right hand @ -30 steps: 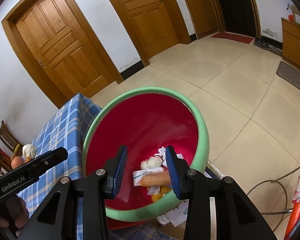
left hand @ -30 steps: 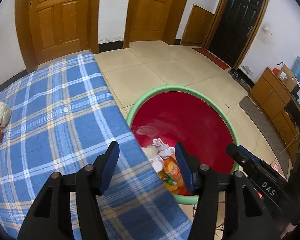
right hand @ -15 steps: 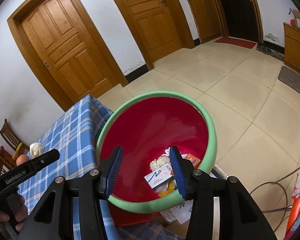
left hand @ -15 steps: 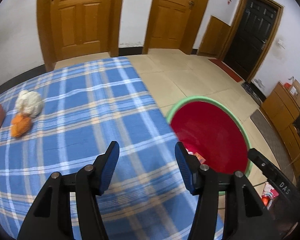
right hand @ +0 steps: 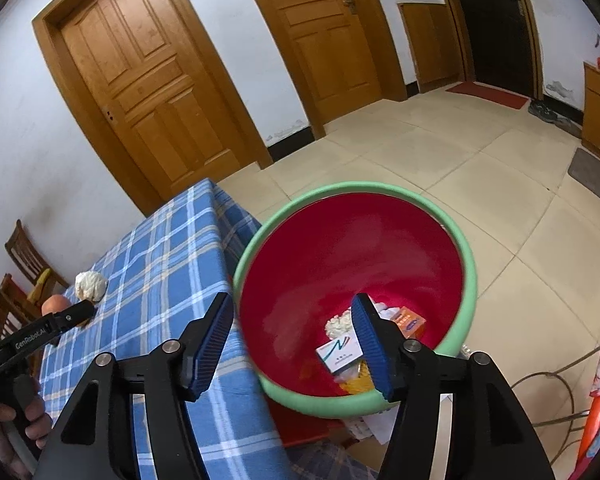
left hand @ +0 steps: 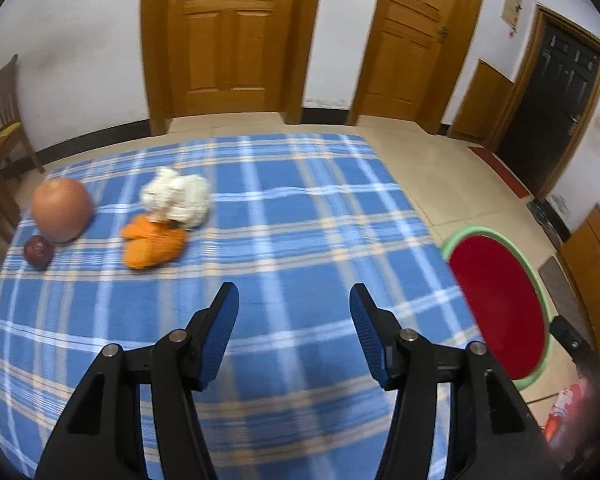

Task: Collect trash
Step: 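Move both grippers back over the table toward the orange cloth and white paper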

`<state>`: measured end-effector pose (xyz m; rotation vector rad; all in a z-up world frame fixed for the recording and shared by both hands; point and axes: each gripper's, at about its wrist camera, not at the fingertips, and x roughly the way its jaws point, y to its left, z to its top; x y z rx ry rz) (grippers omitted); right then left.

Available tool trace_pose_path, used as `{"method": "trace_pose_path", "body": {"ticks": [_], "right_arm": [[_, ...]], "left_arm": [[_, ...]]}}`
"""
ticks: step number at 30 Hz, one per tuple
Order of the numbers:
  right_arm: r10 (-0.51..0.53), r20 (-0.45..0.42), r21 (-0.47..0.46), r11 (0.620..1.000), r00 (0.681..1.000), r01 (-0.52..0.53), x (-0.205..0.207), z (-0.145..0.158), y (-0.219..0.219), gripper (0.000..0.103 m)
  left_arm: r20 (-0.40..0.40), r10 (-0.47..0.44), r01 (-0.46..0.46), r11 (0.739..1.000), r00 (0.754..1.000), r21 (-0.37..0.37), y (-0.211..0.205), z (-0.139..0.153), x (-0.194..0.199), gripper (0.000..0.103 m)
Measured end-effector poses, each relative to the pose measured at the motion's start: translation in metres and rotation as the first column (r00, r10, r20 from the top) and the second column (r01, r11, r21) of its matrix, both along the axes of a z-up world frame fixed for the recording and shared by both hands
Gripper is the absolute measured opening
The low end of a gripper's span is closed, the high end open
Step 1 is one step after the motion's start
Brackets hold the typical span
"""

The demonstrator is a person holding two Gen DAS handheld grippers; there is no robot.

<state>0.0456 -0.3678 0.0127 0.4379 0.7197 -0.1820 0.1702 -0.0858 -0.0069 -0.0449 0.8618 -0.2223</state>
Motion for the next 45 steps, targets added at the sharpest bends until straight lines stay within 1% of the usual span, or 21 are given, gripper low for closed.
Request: {"method": "trace_pose_path", "body": {"ticks": [6,10,12,14,18,19,20,21,24,27,28,29,30,31,35,39,45], "right_arm": [[0.028,-0.01,-0.021,0.999,1.0,-0.028,0.011,0.004,0.02,0.065],[0.044,-0.016,-0.029,0.999,0.999,-0.045,0.02,0.004,0.032,0.065],[0.05,-0.022,-0.028,0.998,0.999,-0.05,0.025,0.003,0.037,0.065],[0.057,-0.029,-0.028,0.998,0.998,-0.058,0.03,0.002,0.042,0.065],[0.074,-0.039,-0.044,0.996,0.996,-0.076,0.038,0.004,0.052,0.066],[0.079,-0.04,-0.049,0.996,0.996,-0.081,0.04,0.004,0.054,0.069],[0.083,-0.038,-0.053,0.995,0.996,-0.085,0.043,0.005,0.057,0.073],[0.087,-0.036,-0.056,0.994,0.996,-0.089,0.044,0.006,0.059,0.074],[0.107,-0.033,-0.061,0.992,0.994,-0.109,0.051,0.007,0.066,0.075],[0.123,-0.038,-0.065,0.99,0.992,-0.126,0.059,0.008,0.075,0.075],[0.128,-0.04,-0.067,0.989,0.991,-0.131,0.06,0.008,0.077,0.075],[0.134,-0.042,-0.069,0.988,0.99,-0.136,0.063,0.007,0.079,0.075],[0.139,-0.046,-0.07,0.987,0.989,-0.142,0.065,0.006,0.082,0.075],[0.145,-0.049,-0.07,0.987,0.988,-0.148,0.067,0.006,0.085,0.075],[0.172,-0.061,-0.065,0.982,0.983,-0.175,0.076,0.003,0.095,0.075],[0.208,-0.061,-0.075,0.974,0.976,-0.213,0.084,0.004,0.11,0.075],[0.269,-0.051,-0.099,0.957,0.962,-0.273,0.094,0.011,0.138,0.075]], "left_arm": [[0.002,0.083,-0.083,0.996,0.997,0.02,0.039,-0.004,0.016,0.058],[-0.005,0.139,-0.138,0.99,0.99,0.03,0.061,-0.013,0.03,0.063],[-0.017,0.15,-0.15,0.988,0.988,0.033,0.069,-0.019,0.038,0.065],[-0.028,0.17,-0.169,0.985,0.985,0.044,0.074,-0.025,0.045,0.066],[-0.042,0.196,-0.193,0.98,0.98,0.056,0.083,-0.037,0.057,0.067],[-0.047,0.202,-0.199,0.978,0.978,0.055,0.084,-0.04,0.06,0.068],[-0.049,0.207,-0.204,0.978,0.977,0.054,0.086,-0.043,0.062,0.072],[-0.044,0.211,-0.208,0.977,0.977,0.051,0.087,-0.045,0.064,0.074],[-0.031,0.211,-0.209,0.976,0.977,0.055,0.088,-0.05,0.068,0.075],[-0.037,0.206,-0.205,0.978,0.978,0.035,0.089,-0.054,0.071,0.075],[-0.038,0.201,-0.2,0.979,0.979,0.029,0.088,-0.056,0.072,0.073],[-0.039,0.194,-0.193,0.981,0.98,0.026,0.088,-0.057,0.072,0.065],[-0.04,0.179,-0.179,0.984,0.983,0.015,0.087,-0.057,0.073,0.06],[-0.043,0.157,-0.158,0.987,0.987,-0.009,0.087,-0.057,0.073,0.05],[-0.04,0.146,-0.146,0.989,0.989,0.004,0.086,-0.053,0.068,0.045],[-0.041,0.15,-0.152,0.988,0.988,-0.036,0.096,-0.046,0.055,0.045],[0.004,0.22,-0.219,0.974,0.976,-0.05,0.122,-0.027,0.033,0.045]]}}
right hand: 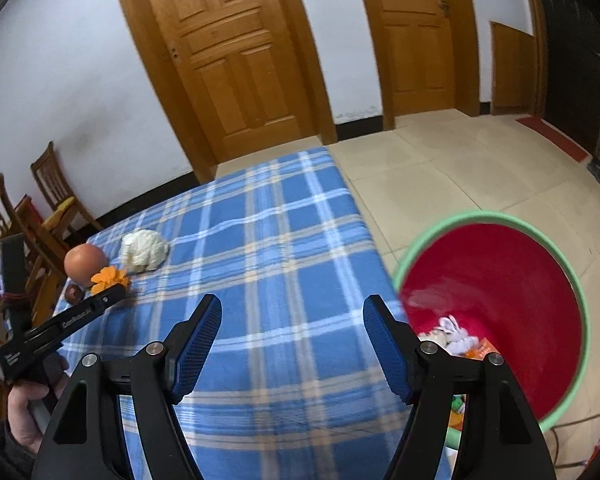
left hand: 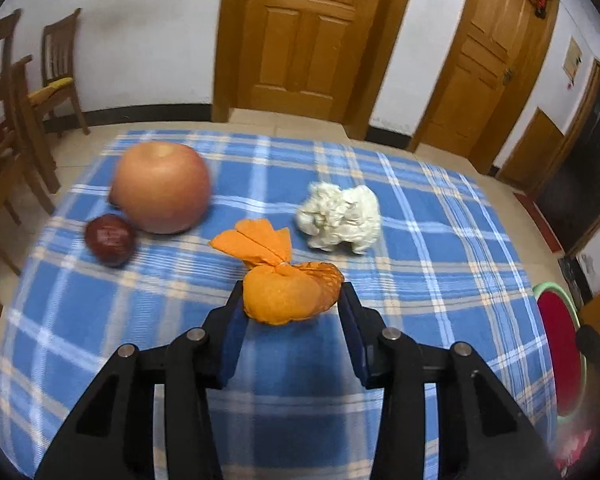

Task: Collect trash
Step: 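Move both grippers back over the table toward the orange cloth and white paper, then grasp the orange cloth bundle with the left gripper while the right grasps the crumpled white paper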

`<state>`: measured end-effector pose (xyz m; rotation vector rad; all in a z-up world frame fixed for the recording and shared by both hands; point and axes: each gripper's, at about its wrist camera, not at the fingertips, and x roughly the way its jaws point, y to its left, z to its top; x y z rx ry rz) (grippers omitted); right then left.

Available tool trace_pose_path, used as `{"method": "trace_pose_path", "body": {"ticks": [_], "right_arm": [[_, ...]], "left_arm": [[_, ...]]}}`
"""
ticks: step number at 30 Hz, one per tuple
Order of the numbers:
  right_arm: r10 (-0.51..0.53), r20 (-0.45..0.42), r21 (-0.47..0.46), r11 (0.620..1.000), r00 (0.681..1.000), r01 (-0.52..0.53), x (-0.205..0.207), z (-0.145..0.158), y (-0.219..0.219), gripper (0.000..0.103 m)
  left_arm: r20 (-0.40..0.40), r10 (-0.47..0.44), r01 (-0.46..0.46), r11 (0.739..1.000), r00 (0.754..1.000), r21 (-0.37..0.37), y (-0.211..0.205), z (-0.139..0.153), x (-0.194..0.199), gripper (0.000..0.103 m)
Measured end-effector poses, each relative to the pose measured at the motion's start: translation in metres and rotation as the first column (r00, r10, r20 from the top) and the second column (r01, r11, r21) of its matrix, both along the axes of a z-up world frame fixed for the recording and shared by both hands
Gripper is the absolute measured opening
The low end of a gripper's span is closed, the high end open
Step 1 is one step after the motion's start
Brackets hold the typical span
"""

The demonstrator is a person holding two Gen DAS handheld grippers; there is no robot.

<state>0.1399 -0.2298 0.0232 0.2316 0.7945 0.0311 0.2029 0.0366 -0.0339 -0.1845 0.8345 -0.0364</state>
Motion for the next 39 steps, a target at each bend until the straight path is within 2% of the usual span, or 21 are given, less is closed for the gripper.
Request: {"method": "trace_pose_path", "body": {"ticks": [10,19,33,37,39], "right_arm": [[0.102,-0.002,-0.007,0.995,0.995,-0.102,0.031,-0.003,0.062,0.075],[0.179,-0.024,-0.025,0.983,0.984,-0.179,0.074,-0.021,0.12,0.075],[0.229,-0.041,-0.056,0.971,0.973,-0.231,0.137,-0.044,0.172,0.074],[0.254,-0.053,-0.035,0.966,0.966,-0.256,0.149,-0.052,0.181,0.074],[0.271,-0.061,-0.017,0.962,0.961,-0.272,0.153,-0.055,0.184,0.07]], "left_arm": [[0.096,0.164,-0.168,0.985,0.982,0.041,0.046,0.011,-0.015,0.045],[0.096,0.245,-0.248,0.969,0.965,0.021,0.071,0.005,-0.016,0.045],[0.07,0.276,-0.277,0.961,0.959,-0.001,0.083,-0.003,-0.017,0.045],[0.068,0.267,-0.268,0.963,0.961,0.001,0.081,-0.005,-0.016,0.045],[0.068,0.264,-0.265,0.964,0.962,0.0,0.08,-0.005,-0.016,0.045]]}}
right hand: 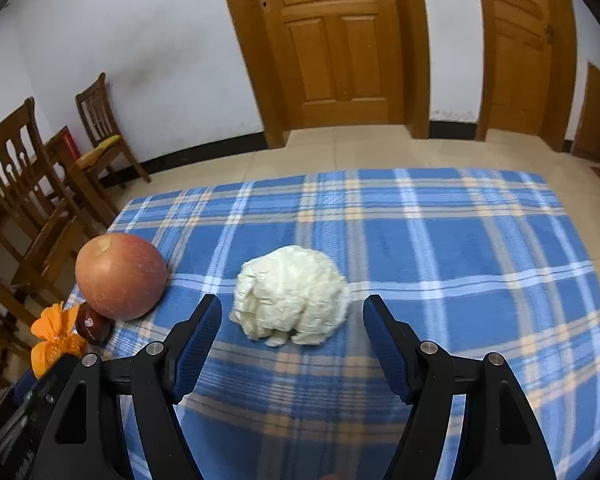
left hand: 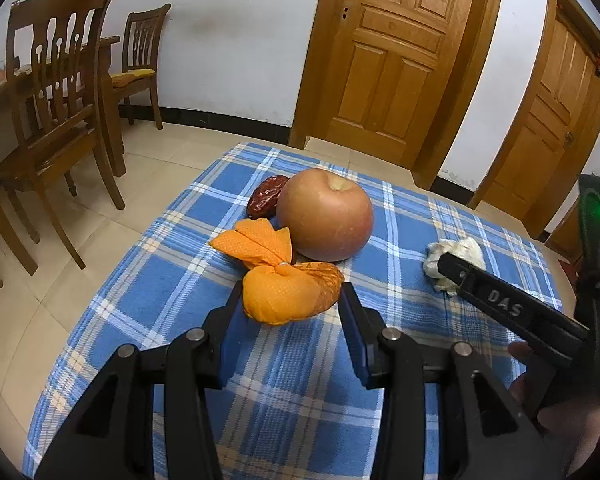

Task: Collect trash
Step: 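Grasp the orange cloth bundle with the left gripper while the right grasps the crumpled white paper, then carry the orange cloth bundle and crumpled white paper over the red bin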

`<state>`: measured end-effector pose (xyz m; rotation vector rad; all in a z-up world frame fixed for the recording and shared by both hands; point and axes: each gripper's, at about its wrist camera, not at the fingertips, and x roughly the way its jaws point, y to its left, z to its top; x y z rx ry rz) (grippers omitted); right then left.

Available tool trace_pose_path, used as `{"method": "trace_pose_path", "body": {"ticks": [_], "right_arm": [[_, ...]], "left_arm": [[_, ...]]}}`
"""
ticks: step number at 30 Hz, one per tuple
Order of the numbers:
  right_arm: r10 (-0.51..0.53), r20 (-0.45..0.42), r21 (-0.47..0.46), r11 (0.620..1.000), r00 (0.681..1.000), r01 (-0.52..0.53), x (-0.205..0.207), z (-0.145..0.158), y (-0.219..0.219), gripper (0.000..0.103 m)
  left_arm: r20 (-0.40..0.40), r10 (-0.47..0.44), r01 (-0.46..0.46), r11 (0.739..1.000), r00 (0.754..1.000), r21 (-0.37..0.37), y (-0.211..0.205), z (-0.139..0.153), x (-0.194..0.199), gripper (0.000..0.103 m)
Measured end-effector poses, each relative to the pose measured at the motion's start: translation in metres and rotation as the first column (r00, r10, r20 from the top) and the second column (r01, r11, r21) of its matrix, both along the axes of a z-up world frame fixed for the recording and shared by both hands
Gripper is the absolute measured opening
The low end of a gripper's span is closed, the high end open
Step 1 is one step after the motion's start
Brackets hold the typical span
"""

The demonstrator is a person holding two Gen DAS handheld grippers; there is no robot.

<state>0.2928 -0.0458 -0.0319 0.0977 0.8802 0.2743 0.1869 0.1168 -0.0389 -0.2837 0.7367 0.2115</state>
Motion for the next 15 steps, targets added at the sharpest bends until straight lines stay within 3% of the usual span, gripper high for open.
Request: {"method": "trace_pose_path", "body": {"ticks": [2,5,15], "right_arm": [[0.018,-0.009,-0.015,1.0,1.0,-0.018,0.002,-0.003,0.004,0.042],[0.034,-0.004,-0.02,0.999,0.999,-0.034,0.0,-0.005,0.005,0.031],[0.03,0.01,0.033,0.999,0.999,-0.031,-0.029,0.009,-0.022,0.025]], "left_arm": [[-0.001,-0.001,0.001,1.0,1.0,0.0,-0.001,0.0,0.0,0.045],[-0.002,-0.004,0.004,1.0,1.0,-0.004,-0.001,-0.001,0.001,0.045],[0.01,-0.019,0.019,1.0,1.0,-0.007,-0.003,0.001,0.0,0.045]]}}
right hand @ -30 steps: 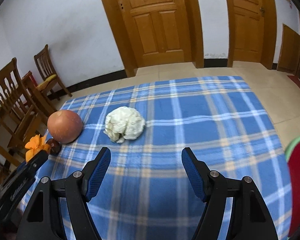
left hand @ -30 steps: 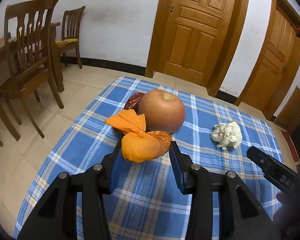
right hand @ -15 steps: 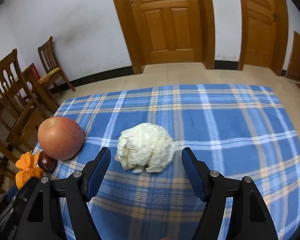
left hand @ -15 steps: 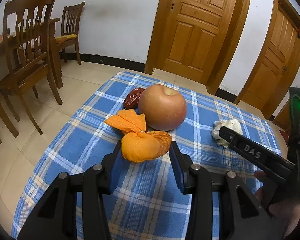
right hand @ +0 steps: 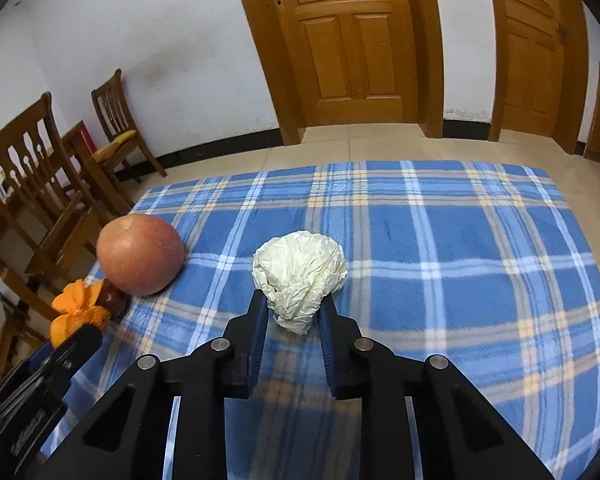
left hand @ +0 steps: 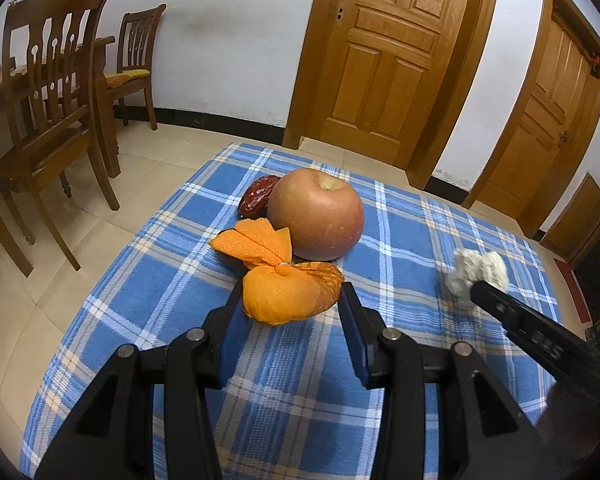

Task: Collect trash
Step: 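Carry the orange cloth bundle and crumpled white paper over the red bin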

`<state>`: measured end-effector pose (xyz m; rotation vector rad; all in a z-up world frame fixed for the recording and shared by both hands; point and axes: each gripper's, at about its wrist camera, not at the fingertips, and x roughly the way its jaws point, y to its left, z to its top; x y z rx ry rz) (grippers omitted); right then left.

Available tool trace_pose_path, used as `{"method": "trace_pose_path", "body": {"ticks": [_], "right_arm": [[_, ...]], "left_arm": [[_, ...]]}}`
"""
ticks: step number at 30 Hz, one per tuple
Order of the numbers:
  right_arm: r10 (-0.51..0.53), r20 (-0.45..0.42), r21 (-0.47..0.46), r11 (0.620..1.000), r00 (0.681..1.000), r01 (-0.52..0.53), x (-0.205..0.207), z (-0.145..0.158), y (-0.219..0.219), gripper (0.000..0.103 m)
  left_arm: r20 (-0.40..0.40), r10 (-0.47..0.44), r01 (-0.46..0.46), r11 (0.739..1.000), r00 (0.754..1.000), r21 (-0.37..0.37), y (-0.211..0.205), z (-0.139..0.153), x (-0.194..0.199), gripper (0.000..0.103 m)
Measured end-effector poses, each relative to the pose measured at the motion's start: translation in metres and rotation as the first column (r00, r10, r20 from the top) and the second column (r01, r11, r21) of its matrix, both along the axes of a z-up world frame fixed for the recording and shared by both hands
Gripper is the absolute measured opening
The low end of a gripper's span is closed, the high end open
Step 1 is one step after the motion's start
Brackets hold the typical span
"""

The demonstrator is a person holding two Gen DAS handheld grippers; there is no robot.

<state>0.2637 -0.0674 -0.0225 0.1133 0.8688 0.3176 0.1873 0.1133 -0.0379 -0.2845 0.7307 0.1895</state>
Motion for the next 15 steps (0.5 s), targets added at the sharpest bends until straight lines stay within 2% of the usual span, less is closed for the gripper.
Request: {"method": "trace_pose_path", "body": {"ticks": [10,15], "right_arm": [[-0.089,0.02,0.068,0.994,0.996,0.087,-0.055,0.021,-0.059,0.025],[-0.16,0.026,0.101,0.982,0.987,0.157,-0.086,0.03,-0.092,0.025]], "left_arm": [[0.031,-0.061,0.061,0.998,0.998,-0.005,-0.016,0.008,-0.007,0.045],[0.044,-0.105,0.104,0.994,0.993,0.021,-0.035,0.017,-0.011,0.045]]}}
